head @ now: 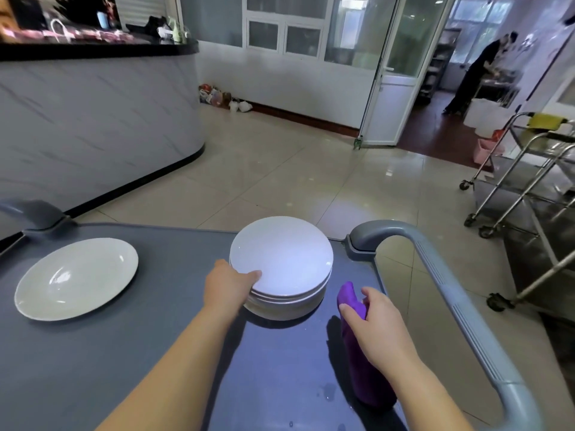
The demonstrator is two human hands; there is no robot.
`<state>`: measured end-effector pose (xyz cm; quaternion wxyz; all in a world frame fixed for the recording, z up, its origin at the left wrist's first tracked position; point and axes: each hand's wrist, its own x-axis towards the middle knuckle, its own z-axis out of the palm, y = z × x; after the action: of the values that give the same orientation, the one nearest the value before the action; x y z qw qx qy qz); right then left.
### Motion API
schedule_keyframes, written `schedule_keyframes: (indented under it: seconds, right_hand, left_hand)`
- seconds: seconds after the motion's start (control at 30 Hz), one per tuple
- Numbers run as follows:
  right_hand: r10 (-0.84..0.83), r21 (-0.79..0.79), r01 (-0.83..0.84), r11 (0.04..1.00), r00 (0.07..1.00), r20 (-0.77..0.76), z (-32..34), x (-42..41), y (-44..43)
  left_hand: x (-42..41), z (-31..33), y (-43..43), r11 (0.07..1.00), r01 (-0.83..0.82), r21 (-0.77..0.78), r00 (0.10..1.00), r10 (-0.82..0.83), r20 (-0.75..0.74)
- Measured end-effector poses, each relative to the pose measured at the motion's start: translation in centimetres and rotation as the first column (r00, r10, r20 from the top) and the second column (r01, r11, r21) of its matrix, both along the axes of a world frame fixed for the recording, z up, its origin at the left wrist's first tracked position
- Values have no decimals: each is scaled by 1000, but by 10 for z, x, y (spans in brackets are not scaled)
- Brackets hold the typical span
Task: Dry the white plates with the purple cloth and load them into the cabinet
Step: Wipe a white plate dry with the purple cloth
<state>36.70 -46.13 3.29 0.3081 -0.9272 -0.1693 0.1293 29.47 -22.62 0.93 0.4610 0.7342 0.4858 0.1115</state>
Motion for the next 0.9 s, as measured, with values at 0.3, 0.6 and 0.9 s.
schedule_keyframes:
  seconds: [0.3, 0.6, 0.9]
  right_hand:
    - [-74, 178, 92, 980, 992, -106, -6, 12, -5]
    - [1, 330, 70, 941, 977, -211, -6, 11, -12]
    - [109, 440, 136, 888, 866, -488, -13, 17, -22]
  left_hand:
    - [-1, 4, 11, 957, -49, -287, 990, 83, 110]
    - [-33, 12, -7, 939, -7, -345, 945, 119, 306]
    - [-52, 14, -18, 930, -57, -363, 880, 218, 423]
